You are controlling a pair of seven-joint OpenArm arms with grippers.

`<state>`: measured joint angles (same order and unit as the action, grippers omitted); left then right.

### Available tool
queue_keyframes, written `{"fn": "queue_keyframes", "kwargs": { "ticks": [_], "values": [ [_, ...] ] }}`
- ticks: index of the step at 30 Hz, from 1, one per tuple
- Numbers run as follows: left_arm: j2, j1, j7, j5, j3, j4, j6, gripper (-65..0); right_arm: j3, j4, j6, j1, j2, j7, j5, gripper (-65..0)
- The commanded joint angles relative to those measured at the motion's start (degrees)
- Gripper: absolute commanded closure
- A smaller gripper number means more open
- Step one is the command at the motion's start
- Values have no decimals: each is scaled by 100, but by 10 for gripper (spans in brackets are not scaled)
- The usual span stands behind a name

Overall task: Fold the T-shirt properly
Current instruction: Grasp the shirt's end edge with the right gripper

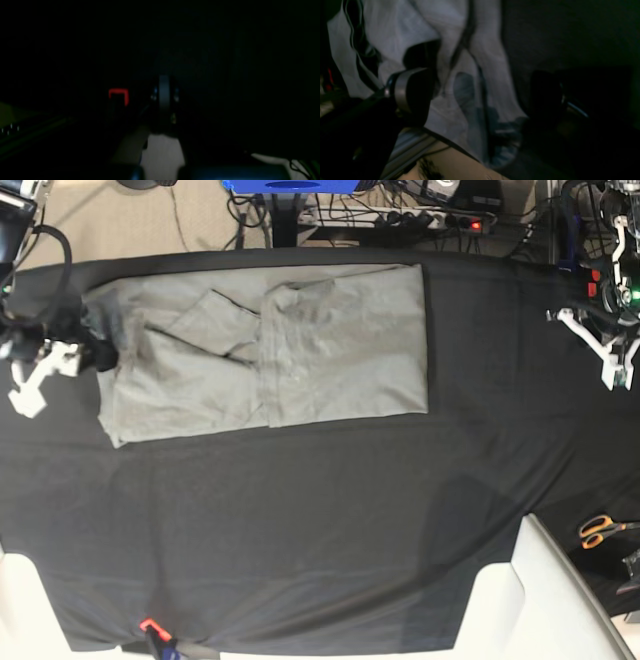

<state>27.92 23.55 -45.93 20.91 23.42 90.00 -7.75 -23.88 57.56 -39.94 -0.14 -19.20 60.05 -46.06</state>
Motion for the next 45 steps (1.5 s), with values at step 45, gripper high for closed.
{"fn": "queue_keyframes", "kwargs": {
  "ticks": [45],
  "values": [
    [-80,-21,26,-662,-289,33,23,0,353,42,-6,282,579,329,13,-471]
  ]
}}
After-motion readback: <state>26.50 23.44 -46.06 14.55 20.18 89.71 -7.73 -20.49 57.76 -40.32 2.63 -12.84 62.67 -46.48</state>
